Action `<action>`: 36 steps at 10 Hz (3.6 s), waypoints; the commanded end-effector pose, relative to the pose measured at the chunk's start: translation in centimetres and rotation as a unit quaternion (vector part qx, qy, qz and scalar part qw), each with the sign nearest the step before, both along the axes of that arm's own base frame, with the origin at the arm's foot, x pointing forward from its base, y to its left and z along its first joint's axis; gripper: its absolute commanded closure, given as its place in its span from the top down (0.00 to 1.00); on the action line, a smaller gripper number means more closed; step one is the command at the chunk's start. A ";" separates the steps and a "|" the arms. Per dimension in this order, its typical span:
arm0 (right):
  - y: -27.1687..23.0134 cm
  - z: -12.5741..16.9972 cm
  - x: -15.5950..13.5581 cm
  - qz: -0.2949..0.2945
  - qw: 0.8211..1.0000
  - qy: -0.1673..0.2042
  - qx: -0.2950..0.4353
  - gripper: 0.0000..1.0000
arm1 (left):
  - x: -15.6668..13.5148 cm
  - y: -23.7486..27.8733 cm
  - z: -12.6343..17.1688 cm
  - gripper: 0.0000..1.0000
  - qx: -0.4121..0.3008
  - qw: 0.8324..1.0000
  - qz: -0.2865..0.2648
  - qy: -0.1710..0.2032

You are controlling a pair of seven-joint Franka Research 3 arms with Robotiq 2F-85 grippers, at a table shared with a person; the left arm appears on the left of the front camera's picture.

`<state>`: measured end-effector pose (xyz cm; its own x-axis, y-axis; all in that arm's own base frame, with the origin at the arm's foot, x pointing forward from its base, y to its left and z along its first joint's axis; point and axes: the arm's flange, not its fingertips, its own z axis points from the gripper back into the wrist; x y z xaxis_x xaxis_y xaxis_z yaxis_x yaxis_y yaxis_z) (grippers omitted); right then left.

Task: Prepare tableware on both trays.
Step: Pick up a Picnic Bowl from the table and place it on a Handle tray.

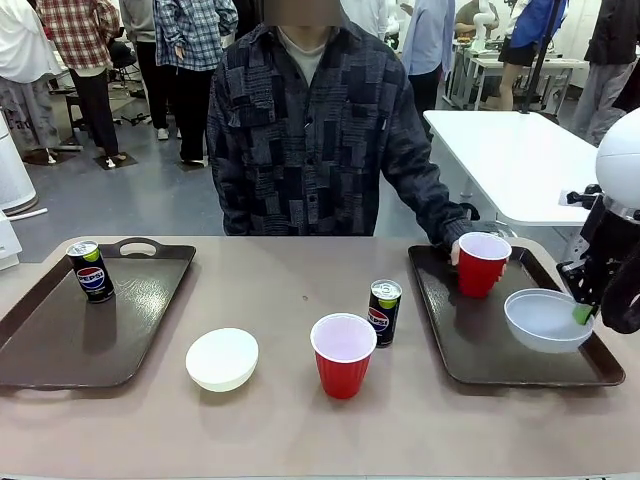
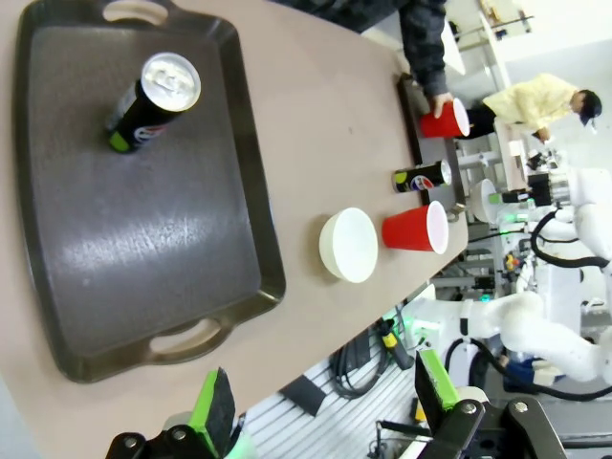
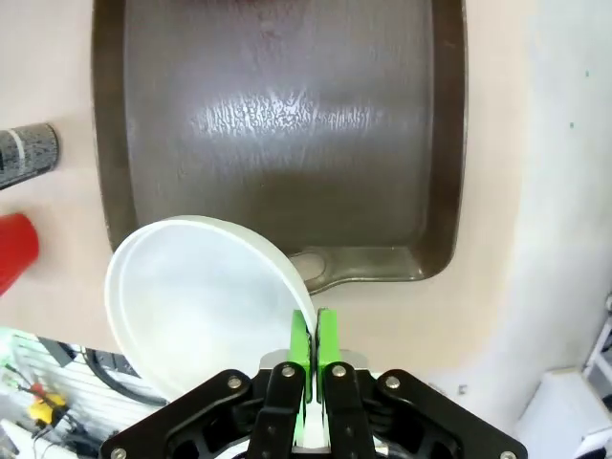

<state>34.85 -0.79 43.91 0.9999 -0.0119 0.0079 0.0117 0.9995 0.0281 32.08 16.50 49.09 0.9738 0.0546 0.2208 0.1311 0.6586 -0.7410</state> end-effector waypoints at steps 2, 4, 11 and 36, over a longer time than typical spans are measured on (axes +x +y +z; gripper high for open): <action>-0.5 -2.1 3.8 -0.012 1.000 0.025 0.011 0.04 | -0.1 0.0 0.0 1.00 -0.006 1.000 -0.001 -0.005; -0.4 -3.1 6.4 -0.014 0.999 0.007 0.043 0.04 | -0.1 0.0 0.0 1.00 -0.006 1.000 -0.001 -0.005; -0.4 -8.6 12.3 -0.011 0.997 0.028 0.073 0.04 | -0.1 0.0 0.0 1.00 -0.006 1.000 -0.001 -0.005; -0.5 4.0 3.2 0.074 0.970 0.098 0.212 0.96 | -0.1 0.0 0.0 1.00 -0.006 1.000 -0.001 -0.005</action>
